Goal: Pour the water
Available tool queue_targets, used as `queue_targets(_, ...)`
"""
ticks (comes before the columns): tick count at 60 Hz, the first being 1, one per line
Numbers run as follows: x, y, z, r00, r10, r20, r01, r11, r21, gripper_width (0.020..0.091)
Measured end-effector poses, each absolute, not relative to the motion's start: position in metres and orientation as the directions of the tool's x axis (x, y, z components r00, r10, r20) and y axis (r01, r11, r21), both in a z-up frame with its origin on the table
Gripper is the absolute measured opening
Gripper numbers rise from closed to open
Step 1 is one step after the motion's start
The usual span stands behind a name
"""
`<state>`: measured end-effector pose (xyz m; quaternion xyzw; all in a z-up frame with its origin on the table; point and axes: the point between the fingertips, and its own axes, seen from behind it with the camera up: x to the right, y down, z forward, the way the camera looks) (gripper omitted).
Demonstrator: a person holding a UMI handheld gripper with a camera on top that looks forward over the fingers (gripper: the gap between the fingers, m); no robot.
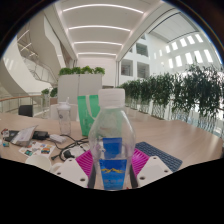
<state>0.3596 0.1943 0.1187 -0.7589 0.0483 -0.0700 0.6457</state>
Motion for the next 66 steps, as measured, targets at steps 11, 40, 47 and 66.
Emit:
queue_targets(11, 0.382, 0.194, 0.055, 0.982, -0.187, 0.016, -0.026, -0.219, -0.975, 0.0491)
queue_targets(40, 0.344, 0.129, 0.096, 0.977, -0.212, -0.034, -0.096, -0.289, -0.952, 0.0829)
queue_targets(47, 0.327, 0.074, 0.118, 0.967, -0.253, -0.045, -0.123, -0.304, -0.945, 0.0836)
queue_targets(66, 0.215, -0.094, 0.206, 0.943, -0.333, 0.004, -0.115, -0.338, -0.934, 0.0832)
